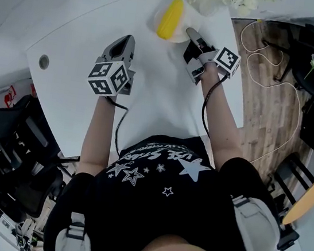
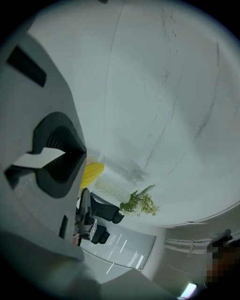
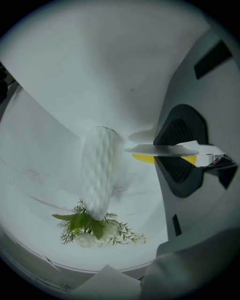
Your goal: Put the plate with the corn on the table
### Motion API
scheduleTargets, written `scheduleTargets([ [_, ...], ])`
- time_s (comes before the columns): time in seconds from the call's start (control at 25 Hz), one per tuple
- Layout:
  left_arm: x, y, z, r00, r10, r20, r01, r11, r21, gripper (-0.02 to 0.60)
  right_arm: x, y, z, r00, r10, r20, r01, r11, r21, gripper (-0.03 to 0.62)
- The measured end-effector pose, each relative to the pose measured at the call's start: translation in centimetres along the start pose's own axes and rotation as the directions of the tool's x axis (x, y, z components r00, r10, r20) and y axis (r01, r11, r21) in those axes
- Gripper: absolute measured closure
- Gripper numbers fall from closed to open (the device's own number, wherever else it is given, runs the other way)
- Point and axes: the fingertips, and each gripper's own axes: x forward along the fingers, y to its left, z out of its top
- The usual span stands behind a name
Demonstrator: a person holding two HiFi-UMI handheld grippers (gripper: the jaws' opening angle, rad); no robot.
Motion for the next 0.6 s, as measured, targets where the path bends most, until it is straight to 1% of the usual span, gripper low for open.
scheduleTargets([
  [0.2,0.4,-0.2,0.1,1.000,-0.014,0.013,0.014,1.000,-0.022,0.575,0.3,-0.5,0.6,1.000,-0.029,0.002,0.029,1.000,0.011,0.543],
  [0.36,0.5,-0.2,0.0,1.000,-0.008,0.007,0.008,1.000,-0.022,0.575,0.5,-0.8,0.9,0.998,-0.063,0.011,0.062,0.997,0.049,0.543],
  [0.6,0.4,-0.2,-0.1,1.000,-0.008,0.005,0.008,1.000,-0.027,0.575,0.8,-1.2,1.4,0.995,-0.093,0.044,0.089,0.992,0.086,0.545],
])
